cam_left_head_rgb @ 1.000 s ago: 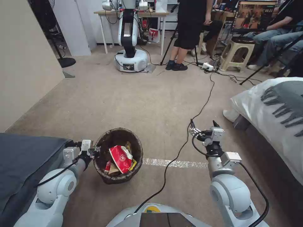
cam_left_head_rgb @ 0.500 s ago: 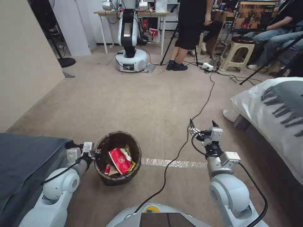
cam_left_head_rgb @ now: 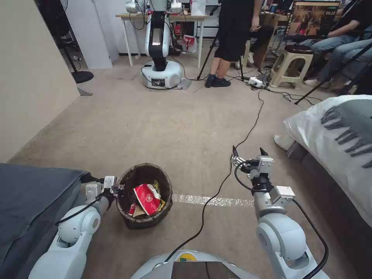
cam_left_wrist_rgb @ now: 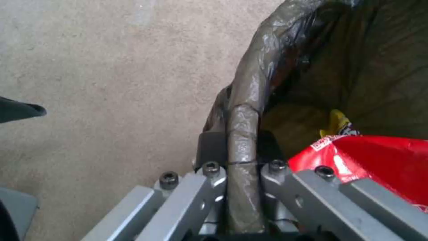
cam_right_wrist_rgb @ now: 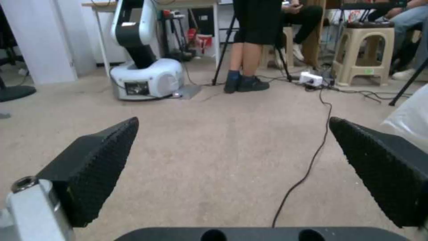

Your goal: Pick up the trash bin, then pick up the garbage from the floor and place it into the trash bin.

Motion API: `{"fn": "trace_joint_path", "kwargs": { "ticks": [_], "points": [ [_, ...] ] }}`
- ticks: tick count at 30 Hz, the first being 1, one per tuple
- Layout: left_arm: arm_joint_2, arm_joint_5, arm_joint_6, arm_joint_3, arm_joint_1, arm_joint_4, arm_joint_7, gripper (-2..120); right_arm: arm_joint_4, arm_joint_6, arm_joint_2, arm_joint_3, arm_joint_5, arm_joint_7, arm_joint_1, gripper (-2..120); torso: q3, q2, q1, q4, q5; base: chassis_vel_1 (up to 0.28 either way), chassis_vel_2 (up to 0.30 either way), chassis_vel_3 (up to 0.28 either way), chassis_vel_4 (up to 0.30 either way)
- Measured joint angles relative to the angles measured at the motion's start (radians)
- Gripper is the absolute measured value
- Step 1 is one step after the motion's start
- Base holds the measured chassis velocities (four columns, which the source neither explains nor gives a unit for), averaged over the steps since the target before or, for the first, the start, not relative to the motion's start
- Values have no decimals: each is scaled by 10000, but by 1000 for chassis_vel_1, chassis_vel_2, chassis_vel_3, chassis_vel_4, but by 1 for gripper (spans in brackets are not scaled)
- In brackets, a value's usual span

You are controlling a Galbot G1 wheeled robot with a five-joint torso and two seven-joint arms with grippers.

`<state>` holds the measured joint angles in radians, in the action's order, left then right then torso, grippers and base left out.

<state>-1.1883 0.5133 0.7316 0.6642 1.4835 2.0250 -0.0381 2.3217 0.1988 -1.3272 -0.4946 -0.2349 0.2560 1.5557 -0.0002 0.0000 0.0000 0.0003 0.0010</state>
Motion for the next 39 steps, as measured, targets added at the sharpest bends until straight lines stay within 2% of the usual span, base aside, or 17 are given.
{"fn": "trace_joint_path", "kwargs": {
  "ticks": [23, 25, 28, 29, 32, 33, 36, 38, 39],
  "points": [
    [-81, -291, -3, -279, -223, -289, 26, 5, 35, 20, -22, -7, -10, 20, 36, 100, 2, 1, 0, -2, -12, 0, 0, 0, 0],
    [-78, -310, 0, -287, -228, -267, 23, 9, 35, 20, -23, -6, -10, 21, 30, 100, 3, 1, 0, -4, -15, 0, 0, 0, 0],
    [-86, -318, 33, -327, -230, -217, 22, 23, 35, 21, -25, 6, -10, 22, 20, 100, 5, -1, 0, -7, -25, 0, 0, 0, 0],
    [-86, -318, 33, -327, -230, -217, 22, 23, 35, 21, -25, 6, -10, 22, 20, 100, 5, -1, 0, -7, -25, 0, 0, 0, 0],
    [-89, -377, 77, -376, -219, -184, 14, 36, 35, 21, -25, 22, -9, 22, 14, 100, 6, -2, 0, -7, -26, 0, 0, 0, 0],
    [-89, -377, 77, -376, -219, -184, 14, 36, 35, 21, -25, 22, -9, 22, 14, 100, 6, -2, 0, -7, -26, 0, 0, 0, 0],
    [-87, -389, 89, -337, -204, -96, 5, 52, 35, 23, -27, 40, -7, 22, 16, 100, 6, -2, 0, -7, -14, 0, 0, 0, 0],
    [-87, -389, 90, -325, -198, -74, 0, 55, 35, 25, -28, 48, -6, 22, 16, 100, 5, -2, 0, -6, -13, 0, 0, 0, 0],
    [-91, -391, 90, -310, -185, -24, -14, 62, 35, 27, -28, 65, -4, 22, 11, 100, 5, -2, 0, -6, -15, 0, 0, 0, 0]
  ]
}}
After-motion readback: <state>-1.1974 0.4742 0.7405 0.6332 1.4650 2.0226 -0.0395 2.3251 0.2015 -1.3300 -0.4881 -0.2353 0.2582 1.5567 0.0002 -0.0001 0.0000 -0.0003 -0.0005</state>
